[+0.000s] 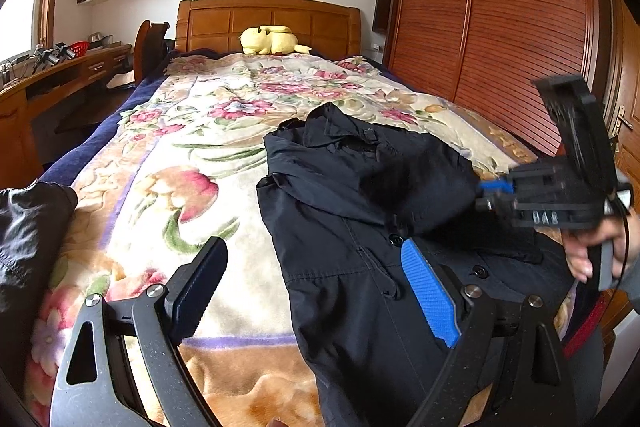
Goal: Fold large clothes
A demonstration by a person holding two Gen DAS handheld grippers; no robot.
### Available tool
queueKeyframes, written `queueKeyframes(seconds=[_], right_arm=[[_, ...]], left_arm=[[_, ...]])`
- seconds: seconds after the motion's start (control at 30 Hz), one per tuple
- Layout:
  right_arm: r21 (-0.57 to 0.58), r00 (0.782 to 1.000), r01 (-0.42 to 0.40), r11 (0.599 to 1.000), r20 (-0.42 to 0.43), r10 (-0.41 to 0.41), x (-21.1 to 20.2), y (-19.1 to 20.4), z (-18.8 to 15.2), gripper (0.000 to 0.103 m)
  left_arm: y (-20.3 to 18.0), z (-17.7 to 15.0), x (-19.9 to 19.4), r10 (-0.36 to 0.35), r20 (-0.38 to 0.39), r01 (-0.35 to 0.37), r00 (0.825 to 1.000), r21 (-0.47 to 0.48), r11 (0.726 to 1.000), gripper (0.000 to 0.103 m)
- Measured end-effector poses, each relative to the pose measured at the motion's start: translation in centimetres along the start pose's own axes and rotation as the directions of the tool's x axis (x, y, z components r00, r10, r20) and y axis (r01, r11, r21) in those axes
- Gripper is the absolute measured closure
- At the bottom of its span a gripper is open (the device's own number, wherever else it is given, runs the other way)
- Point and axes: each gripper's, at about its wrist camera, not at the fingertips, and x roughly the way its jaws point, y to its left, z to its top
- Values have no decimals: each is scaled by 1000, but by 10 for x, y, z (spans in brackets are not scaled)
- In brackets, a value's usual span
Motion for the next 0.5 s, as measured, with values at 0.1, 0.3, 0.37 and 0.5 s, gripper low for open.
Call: queueKeyframes(seconds=[0.1, 0.3, 0.37, 0.5], right_arm=[[-5, 999, -9, 1000, -52, 8, 4, -4, 5, 70], [6, 998, 15, 1000, -56, -15, -11, -10, 0, 57], [17, 998, 27, 999, -49, -26, -19, -14, -5, 56], [31, 996, 77, 997, -41, -76, -25, -21, -15, 55]], left_arm=[[0, 0, 0, 1, -3, -1, 1000, 1, 1000, 14], [-2, 0, 2, -1, -6, 1, 1000, 3, 1000, 14], [-3, 0, 4, 0, -11, 0, 1000, 8, 1000, 14], [-7, 0, 7, -2, -19, 2, 1000, 15, 1000, 14]])
